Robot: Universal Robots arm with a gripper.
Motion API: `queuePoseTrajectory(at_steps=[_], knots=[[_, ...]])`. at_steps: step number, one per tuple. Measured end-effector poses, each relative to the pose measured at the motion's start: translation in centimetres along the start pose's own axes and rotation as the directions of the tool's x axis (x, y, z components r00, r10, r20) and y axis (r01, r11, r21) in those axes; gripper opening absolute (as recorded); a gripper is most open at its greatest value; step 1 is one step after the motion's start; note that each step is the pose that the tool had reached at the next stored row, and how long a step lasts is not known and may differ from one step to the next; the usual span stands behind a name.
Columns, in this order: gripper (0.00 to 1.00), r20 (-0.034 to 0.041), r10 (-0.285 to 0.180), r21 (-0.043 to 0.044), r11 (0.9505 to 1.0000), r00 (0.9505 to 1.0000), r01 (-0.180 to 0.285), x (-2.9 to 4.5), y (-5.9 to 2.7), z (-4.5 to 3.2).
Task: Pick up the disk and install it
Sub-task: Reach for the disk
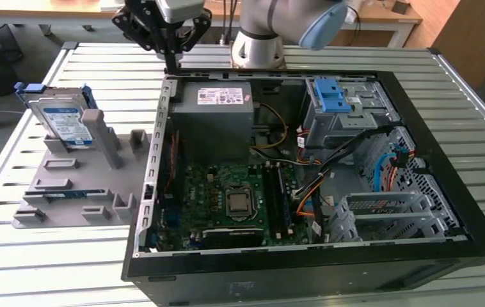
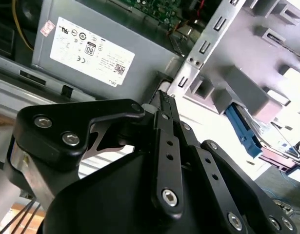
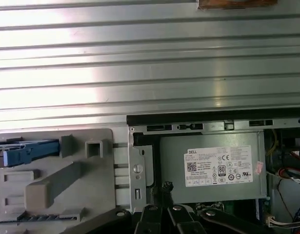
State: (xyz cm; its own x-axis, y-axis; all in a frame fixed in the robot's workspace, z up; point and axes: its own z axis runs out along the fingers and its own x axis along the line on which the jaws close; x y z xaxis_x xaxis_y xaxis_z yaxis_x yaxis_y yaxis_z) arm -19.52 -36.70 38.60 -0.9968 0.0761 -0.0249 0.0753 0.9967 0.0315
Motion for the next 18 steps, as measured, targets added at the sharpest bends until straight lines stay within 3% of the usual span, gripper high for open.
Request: queuePoseTrajectory(at_steps=[18], knots=[[0.11, -0.0055, 0.000, 0.0004, 1.0000, 1.0000, 0.000, 6.36, 0.05, 0.53]])
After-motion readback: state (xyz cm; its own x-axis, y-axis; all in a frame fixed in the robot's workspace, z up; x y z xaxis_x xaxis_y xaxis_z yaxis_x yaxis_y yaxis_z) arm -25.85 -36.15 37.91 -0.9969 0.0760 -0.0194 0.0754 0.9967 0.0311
